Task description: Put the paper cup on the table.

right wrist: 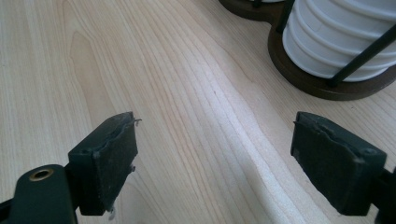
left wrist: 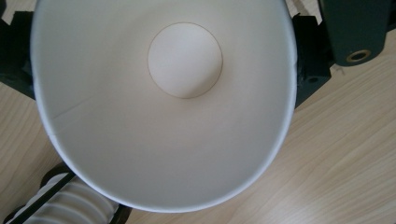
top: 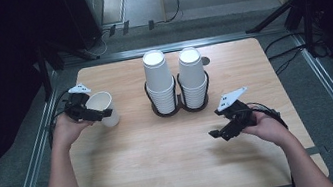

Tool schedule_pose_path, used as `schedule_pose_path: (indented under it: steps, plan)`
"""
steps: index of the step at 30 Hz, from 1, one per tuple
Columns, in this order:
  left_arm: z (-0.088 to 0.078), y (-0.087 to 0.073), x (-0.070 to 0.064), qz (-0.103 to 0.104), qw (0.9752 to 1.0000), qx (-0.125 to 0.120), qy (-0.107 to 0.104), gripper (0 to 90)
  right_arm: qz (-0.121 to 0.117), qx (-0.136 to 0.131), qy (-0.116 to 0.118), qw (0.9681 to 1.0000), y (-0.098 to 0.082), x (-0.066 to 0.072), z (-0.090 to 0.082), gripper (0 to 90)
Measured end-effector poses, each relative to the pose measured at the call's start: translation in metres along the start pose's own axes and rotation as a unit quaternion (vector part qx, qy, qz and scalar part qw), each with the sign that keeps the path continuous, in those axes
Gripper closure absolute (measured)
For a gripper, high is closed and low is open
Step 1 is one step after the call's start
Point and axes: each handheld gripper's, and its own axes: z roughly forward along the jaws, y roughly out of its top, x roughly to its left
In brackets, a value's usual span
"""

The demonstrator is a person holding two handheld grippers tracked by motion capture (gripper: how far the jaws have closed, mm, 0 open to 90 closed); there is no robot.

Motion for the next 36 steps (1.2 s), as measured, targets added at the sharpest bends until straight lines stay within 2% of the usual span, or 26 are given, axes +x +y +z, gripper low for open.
schedule_pose_path:
  steps: [14, 24, 29, 36]
  plan:
    - [0.001, -0.009, 0.013, -0.038, 0.9988, 0.014, 0.027, 9.5, -0.001, 0.007, 0.000, 1.0000, 0.000, 0.001, 0.002, 15.0]
    - [0.002, -0.013, 0.016, -0.048, 0.9981, 0.010, 0.038, 8.7, -0.003, 0.010, 0.002, 0.9999, 0.000, 0.001, 0.003, 15.0]
    - [0.003, -0.014, 0.014, -0.037, 0.9981, 0.012, 0.048, 7.8, -0.005, 0.009, 0.002, 0.9999, 0.001, 0.001, 0.004, 14.9]
    - [0.003, -0.016, 0.014, -0.045, 0.9980, 0.011, 0.043, 6.6, -0.007, 0.012, 0.002, 0.9999, 0.002, 0.001, 0.005, 14.9]
